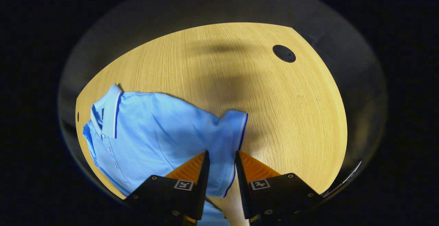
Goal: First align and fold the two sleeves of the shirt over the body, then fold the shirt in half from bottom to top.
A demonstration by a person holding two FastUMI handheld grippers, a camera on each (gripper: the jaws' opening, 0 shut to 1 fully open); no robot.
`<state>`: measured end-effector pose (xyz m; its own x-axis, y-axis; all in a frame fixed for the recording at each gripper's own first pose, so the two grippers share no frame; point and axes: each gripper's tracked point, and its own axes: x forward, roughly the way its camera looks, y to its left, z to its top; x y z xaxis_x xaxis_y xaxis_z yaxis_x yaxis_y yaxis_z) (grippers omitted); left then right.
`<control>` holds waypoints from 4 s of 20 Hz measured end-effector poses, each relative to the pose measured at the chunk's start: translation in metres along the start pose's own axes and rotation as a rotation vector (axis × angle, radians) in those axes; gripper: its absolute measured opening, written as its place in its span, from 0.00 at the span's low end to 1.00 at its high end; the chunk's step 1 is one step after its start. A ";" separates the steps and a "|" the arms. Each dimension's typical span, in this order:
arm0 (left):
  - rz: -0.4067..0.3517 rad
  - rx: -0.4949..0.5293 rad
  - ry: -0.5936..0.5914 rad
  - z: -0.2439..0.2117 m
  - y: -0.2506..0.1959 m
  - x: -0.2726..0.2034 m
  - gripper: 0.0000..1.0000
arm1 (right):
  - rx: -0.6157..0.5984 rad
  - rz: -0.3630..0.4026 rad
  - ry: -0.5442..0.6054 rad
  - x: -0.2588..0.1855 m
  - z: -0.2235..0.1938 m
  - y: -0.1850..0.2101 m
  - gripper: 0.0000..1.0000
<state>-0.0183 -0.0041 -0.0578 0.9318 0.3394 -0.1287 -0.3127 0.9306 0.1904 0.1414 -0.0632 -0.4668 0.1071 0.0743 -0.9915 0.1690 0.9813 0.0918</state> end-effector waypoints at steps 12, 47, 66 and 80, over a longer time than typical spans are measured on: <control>-0.018 -0.011 0.028 -0.007 -0.009 -0.005 1.00 | 0.056 0.352 -0.024 -0.038 0.012 0.036 0.04; -0.465 -0.052 0.777 -0.241 -0.048 0.245 0.99 | 0.145 0.267 -0.421 -0.170 -0.106 0.049 0.91; -0.389 0.002 1.097 -0.307 -0.071 0.275 0.79 | 0.102 0.035 -0.440 -0.193 -0.235 -0.053 0.99; -0.508 -0.115 0.970 -0.254 -0.101 0.256 0.14 | 0.151 0.061 -0.485 -0.203 -0.251 -0.064 0.99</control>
<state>0.2051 0.0238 -0.3576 0.4320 -0.1703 -0.8857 0.0042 0.9824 -0.1868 -0.1374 -0.0968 -0.2946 0.5579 0.0045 -0.8299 0.2844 0.9384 0.1963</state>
